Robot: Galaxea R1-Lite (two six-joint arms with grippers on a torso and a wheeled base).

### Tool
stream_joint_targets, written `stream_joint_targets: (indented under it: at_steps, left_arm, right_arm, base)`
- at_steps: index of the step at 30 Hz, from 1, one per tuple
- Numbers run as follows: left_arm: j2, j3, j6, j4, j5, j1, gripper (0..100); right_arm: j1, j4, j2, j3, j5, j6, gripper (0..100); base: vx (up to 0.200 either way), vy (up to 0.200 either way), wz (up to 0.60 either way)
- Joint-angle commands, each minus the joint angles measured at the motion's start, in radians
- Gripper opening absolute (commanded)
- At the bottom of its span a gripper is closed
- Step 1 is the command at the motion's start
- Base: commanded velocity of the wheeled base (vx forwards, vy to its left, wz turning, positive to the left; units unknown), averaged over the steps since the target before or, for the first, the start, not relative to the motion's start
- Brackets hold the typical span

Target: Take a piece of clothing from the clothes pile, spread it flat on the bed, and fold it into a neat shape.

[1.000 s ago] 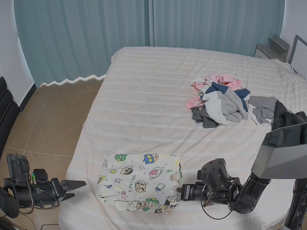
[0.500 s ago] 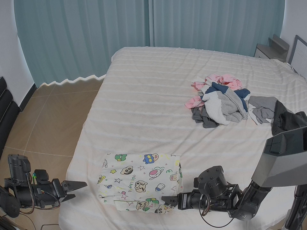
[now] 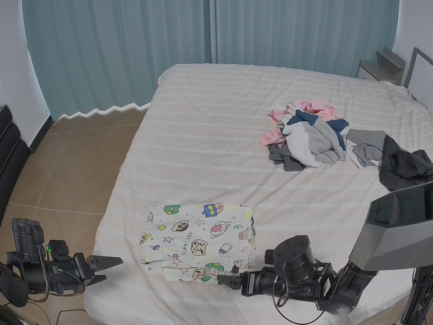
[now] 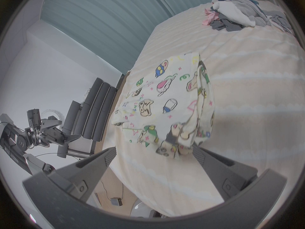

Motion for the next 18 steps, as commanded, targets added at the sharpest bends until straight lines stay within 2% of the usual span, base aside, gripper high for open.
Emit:
stream_joint_targets:
  at_steps: [1, 3, 7, 12, 18]
  left_arm:
    - [0.003, 0.000, 0.000, 0.000, 0.001, 0.000, 100]
    - [0.005, 0.000, 0.000, 0.000, 0.000, 0.000, 100]
    - [0.003, 0.000, 0.000, 0.000, 0.000, 0.000, 100]
    - [0.005, 0.000, 0.001, 0.000, 0.000, 0.000, 100]
    - [0.003, 0.000, 0.003, 0.000, 0.000, 0.000, 100]
  right_arm:
    - [0.001, -0.022, 0.048, -0.027, -0.002, 0.000, 100]
    - [-0.005, -0.034, 0.061, -0.045, -0.003, 0.000, 100]
    - [-0.008, -0.040, 0.065, -0.088, -0.006, 0.000, 100]
    - [-0.020, -0.037, 0.071, -0.136, -0.061, -0.014, 100]
    - [-0.065, -0.038, 0.091, -0.171, -0.065, -0.046, 100]
  base:
    - [-0.200, 0.000, 0.00]
    - [-0.200, 0.000, 0.00]
    - [0.000, 0.000, 0.00]
    - [0.000, 0.000, 0.00]
    - [0.000, 0.000, 0.00]
